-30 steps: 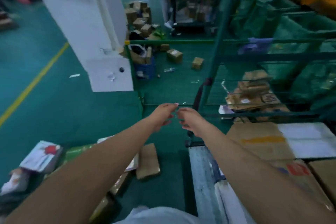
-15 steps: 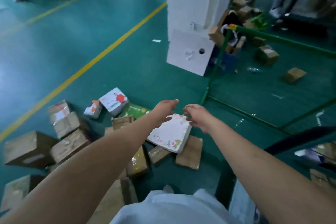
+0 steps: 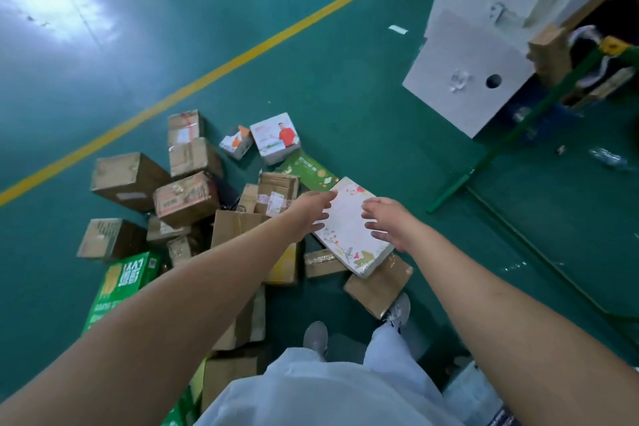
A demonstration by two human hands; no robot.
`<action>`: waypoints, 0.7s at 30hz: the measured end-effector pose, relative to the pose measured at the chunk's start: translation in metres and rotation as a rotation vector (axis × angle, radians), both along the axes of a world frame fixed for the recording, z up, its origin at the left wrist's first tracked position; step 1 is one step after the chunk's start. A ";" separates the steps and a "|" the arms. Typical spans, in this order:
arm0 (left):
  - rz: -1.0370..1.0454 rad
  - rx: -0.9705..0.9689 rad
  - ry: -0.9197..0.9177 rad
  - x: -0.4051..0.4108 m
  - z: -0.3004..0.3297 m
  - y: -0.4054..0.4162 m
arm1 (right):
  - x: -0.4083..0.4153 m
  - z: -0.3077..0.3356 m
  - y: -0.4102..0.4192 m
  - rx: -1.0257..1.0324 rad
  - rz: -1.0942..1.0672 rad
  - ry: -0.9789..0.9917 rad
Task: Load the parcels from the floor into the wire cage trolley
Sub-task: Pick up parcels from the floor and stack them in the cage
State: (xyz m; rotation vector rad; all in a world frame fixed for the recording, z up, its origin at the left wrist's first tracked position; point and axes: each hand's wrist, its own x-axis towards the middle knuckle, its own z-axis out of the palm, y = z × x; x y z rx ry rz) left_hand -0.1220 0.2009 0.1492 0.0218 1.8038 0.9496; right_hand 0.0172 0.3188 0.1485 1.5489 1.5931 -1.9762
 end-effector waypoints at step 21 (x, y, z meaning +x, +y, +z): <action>0.215 -0.274 -0.161 0.044 -0.142 0.085 | 0.016 -0.175 0.152 -0.195 0.180 -0.227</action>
